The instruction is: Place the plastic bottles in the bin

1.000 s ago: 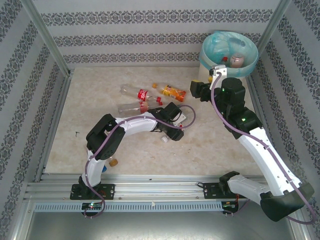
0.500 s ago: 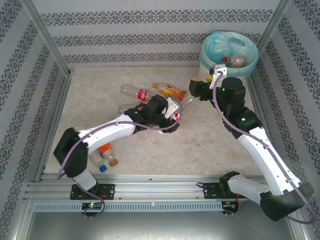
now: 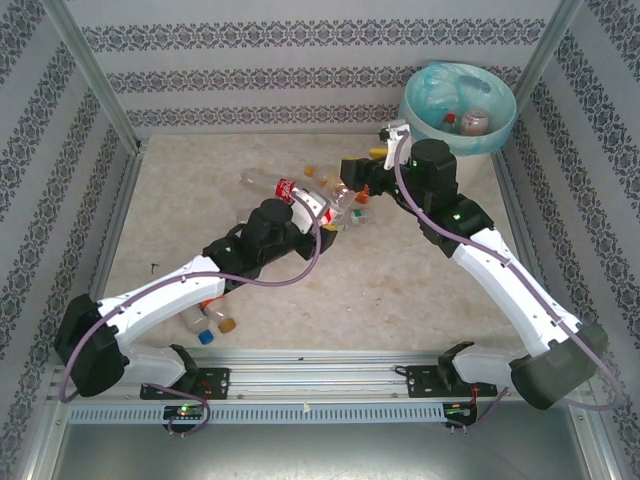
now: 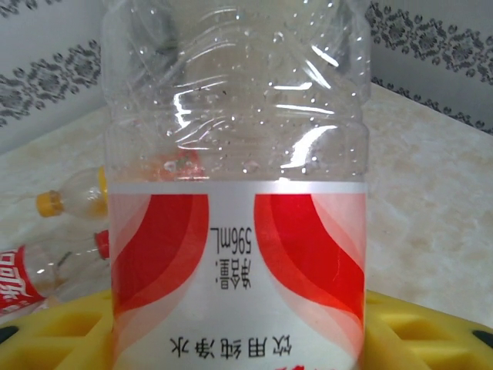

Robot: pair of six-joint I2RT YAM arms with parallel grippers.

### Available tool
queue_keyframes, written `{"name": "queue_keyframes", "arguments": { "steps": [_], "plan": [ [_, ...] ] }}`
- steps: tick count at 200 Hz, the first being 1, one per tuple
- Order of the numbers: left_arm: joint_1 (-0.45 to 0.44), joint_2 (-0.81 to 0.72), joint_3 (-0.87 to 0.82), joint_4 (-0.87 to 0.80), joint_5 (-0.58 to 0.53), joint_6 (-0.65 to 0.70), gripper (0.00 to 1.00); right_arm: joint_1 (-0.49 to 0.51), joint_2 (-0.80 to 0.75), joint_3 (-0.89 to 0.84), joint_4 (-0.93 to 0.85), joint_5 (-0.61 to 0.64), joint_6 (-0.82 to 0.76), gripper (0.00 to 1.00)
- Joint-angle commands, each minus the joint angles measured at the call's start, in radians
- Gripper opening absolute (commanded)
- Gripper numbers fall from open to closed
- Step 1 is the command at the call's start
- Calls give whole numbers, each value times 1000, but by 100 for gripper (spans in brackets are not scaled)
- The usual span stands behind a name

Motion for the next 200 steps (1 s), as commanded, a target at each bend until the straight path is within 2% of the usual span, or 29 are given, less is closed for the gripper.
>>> {"name": "queue_keyframes", "arguments": {
  "steps": [1, 43, 95, 118, 161, 176, 200],
  "plan": [
    [9, -43, -22, 119, -58, 22, 59, 9, 18, 39, 20, -27, 28, 77],
    [9, -74, -46, 151, -77, 29, 59, 7, 44, 54, 28, -84, 64, 78],
    [9, -101, -76, 214, -77, 39, 59, 3, 102, 67, 101, -267, 144, 74],
    [9, -105, -85, 220, -82, 37, 59, 3, 120, 74, 116, -290, 165, 74],
    [9, -105, -84, 209, -89, 39, 59, 4, 132, 90, 125, -306, 168, 67],
    [9, -106, -84, 212, -97, 37, 62, 3, 133, 97, 119, -305, 166, 64],
    [9, -109, -87, 218, -119, 32, 73, 0, 123, 103, 115, -281, 168, 59]
  ]
}}
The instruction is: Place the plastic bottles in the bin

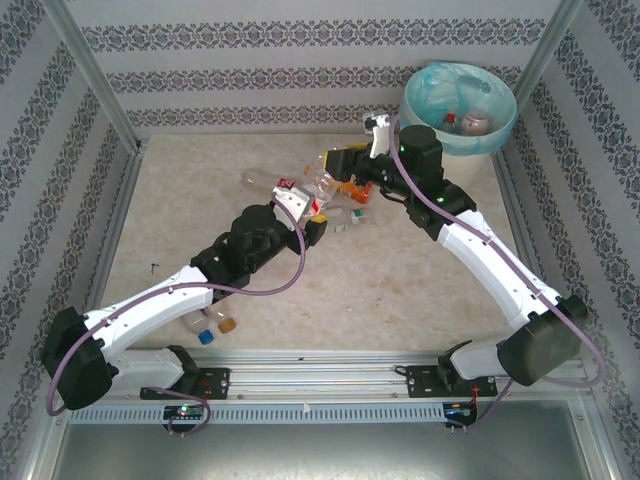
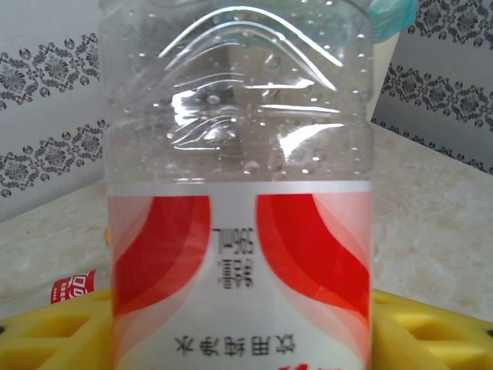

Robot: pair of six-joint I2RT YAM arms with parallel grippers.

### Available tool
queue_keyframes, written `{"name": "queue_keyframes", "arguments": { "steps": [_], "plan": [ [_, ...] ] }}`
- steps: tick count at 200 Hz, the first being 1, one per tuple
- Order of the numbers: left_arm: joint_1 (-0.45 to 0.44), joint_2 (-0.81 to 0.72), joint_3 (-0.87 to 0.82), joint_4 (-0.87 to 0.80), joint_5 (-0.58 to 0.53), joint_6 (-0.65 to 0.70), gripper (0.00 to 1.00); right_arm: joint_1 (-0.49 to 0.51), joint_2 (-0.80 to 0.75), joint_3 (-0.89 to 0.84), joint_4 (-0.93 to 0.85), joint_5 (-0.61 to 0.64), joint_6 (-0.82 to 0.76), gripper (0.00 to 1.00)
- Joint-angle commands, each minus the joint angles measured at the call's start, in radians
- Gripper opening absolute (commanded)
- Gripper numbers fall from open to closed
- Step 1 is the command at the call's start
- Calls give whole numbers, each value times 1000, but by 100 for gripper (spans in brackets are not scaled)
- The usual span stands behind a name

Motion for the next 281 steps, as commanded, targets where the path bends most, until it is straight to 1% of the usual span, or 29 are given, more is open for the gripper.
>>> {"name": "queue_keyframes", "arguments": {
  "steps": [1, 16, 38, 56, 73, 90, 116, 131, 167, 197, 238, 281],
  "plan": [
    [2, -22, 1, 77, -10, 19, 73, 4, -5, 36, 19, -42, 22, 58],
    [2, -28, -7, 90, -23, 16, 81, 1, -19, 42, 8, 0, 19, 56],
    [2, -32, -20, 111, -41, 12, 92, 1, -43, 52, -14, 105, -6, 53],
    [1, -36, -25, 120, -39, 8, 97, -4, -58, 65, -19, 177, -43, 53],
    [3, -44, -24, 120, -32, 2, 98, -9, -60, 85, -26, 233, -89, 53],
    [2, -70, -20, 112, -31, 4, 98, -16, -52, 145, -75, 295, -155, 53],
    [2, -124, -27, 102, -55, 13, 99, -27, -51, 235, -124, 401, -270, 53],
    [2, -144, -34, 101, -70, 18, 99, -48, -50, 280, -134, 441, -319, 52],
    [2, -161, -42, 85, -91, 15, 99, -85, -44, 354, -130, 539, -440, 51],
    [2, -155, -44, 77, -93, -4, 99, -118, -30, 389, -78, 643, -554, 50],
    [2, -136, -38, 72, -88, -30, 98, -192, 19, 468, -20, 717, -640, 49],
    [2, -102, -39, 64, -76, -62, 98, -276, 67, 537, 18, 732, -657, 48]
  ]
}}
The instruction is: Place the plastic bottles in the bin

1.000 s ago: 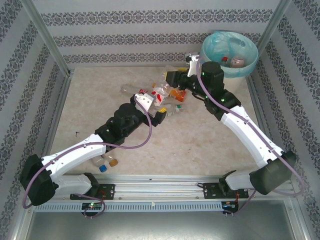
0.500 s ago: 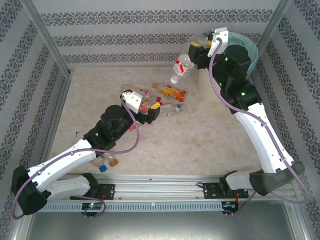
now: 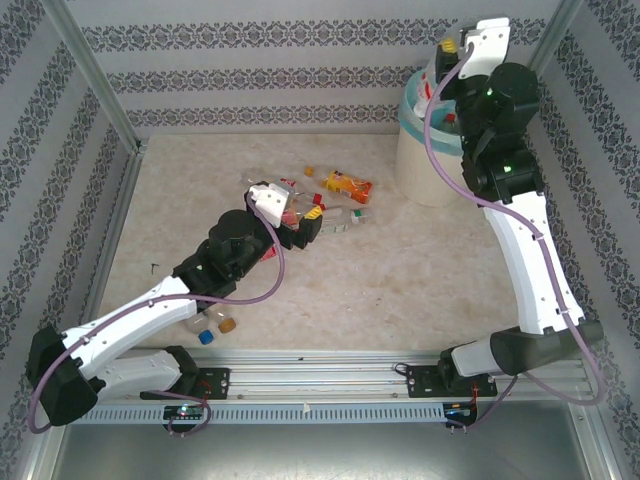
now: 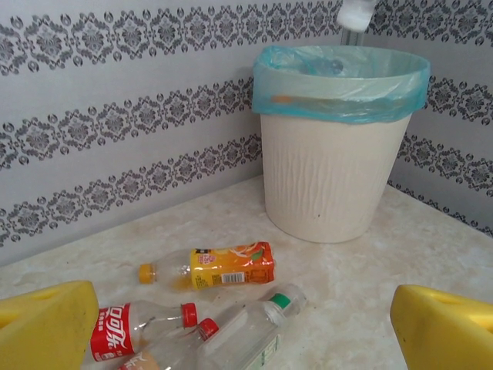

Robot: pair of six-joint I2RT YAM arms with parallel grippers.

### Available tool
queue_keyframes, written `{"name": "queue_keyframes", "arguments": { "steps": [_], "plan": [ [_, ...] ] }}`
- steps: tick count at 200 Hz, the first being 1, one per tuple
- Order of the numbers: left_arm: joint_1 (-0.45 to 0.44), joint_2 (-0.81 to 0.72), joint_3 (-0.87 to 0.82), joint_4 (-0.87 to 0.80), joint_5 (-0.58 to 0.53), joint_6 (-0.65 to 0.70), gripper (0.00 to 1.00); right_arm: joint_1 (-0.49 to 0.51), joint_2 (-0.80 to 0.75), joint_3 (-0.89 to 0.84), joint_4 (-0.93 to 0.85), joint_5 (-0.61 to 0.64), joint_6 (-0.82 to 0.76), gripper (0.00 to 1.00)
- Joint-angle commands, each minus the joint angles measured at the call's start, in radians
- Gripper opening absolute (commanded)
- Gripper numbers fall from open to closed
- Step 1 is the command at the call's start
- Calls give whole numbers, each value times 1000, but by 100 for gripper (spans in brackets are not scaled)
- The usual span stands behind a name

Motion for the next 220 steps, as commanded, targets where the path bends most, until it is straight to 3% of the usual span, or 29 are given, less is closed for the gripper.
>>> {"name": "queue_keyframes", "arguments": {
  "steps": [1, 80, 220],
  "plan": [
    [2, 15, -3, 4, 3, -39, 98, -32, 23, 51, 65, 43, -42, 48],
    [2, 89, 13, 20, 33, -59, 98, -129, 112, -4, 195, 48, -49, 48],
    [2, 93, -24, 16, 40, -92, 98, -207, 372, -24, -32, 81, -56, 50]
  ]
}}
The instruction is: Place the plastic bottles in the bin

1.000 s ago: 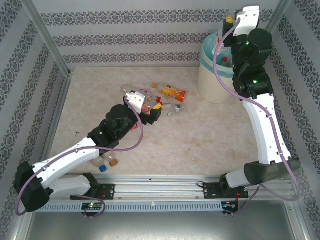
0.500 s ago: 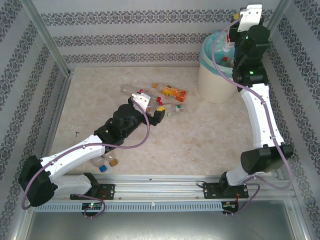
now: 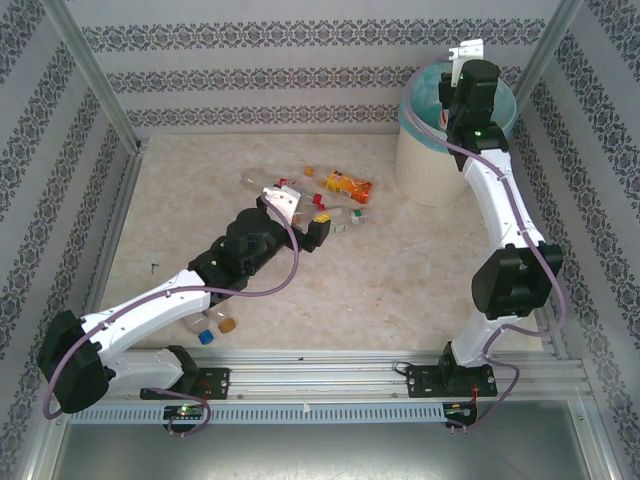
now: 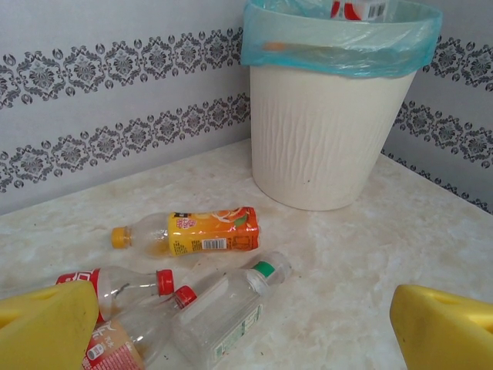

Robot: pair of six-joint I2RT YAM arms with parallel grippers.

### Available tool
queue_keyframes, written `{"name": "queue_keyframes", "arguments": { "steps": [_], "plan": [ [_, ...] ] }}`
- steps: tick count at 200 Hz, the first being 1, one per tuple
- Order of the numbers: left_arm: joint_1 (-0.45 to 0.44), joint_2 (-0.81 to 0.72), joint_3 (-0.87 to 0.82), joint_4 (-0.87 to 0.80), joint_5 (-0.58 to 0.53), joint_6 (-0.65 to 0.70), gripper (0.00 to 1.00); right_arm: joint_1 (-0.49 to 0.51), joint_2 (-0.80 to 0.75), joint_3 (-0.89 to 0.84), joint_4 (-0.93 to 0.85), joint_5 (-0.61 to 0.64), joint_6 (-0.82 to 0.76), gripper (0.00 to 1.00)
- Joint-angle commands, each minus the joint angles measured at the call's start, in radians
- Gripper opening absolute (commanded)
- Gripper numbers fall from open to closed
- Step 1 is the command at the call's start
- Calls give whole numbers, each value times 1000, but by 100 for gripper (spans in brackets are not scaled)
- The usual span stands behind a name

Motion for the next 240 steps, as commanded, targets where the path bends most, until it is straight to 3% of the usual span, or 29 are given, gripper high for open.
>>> {"name": "queue_keyframes", "arguments": {
  "steps": [1, 140, 162, 195, 220, 240],
  "plan": [
    [2, 2, -18, 16, 12, -26, 98, -25, 37, 6, -64, 12, 5, 50],
    [2, -1, -32, 10, -1, -28, 98, -57, 199, 98, -230, -57, 54, 54],
    [2, -3, -31, 3, -3, -25, 98, -59, 192, 129, -265, -80, 75, 60],
    [2, -4, -25, 1, -10, -19, 98, -57, 122, 195, -296, -140, 158, 78],
    [2, 5, -20, 8, -4, -24, 98, -47, 79, 246, -294, -176, 193, 80],
    [2, 10, -20, 14, 2, -32, 98, -41, 83, 295, -297, -198, 196, 75]
  ]
}}
